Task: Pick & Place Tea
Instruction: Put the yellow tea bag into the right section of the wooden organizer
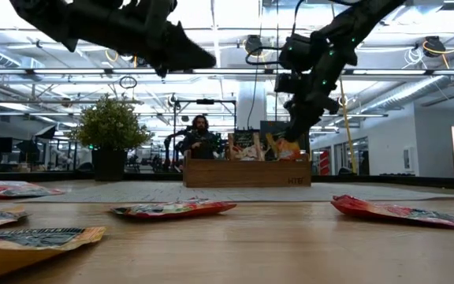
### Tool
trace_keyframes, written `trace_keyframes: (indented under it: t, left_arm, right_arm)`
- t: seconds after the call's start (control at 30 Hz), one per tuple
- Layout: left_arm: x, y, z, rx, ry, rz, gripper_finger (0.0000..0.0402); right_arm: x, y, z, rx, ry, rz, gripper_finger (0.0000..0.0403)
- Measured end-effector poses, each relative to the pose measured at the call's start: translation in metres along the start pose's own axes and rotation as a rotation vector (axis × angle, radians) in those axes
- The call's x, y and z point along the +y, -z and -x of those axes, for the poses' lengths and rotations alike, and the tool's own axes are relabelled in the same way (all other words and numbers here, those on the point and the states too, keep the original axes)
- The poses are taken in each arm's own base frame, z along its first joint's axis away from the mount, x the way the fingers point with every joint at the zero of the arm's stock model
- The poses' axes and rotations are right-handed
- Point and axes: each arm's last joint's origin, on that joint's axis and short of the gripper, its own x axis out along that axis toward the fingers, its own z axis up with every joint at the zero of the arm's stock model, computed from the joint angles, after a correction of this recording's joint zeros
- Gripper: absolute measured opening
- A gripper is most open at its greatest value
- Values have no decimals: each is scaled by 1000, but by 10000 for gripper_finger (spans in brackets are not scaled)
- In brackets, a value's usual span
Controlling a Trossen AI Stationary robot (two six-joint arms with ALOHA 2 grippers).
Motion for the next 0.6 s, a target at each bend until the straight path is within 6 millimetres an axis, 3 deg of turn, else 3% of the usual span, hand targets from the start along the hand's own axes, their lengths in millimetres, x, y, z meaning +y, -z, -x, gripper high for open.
trace_keyframes:
  t: [0.4, 0.6]
  left_arm:
    - [-1, 8, 0, 60, 8, -21, 26]
    - [-1, 13, 1, 109, 11, -30, 26]
  right_arm:
    - [-2, -2, -36, -2, -10, 44, 0]
    - [2, -2, -42, 73, 64, 81, 1]
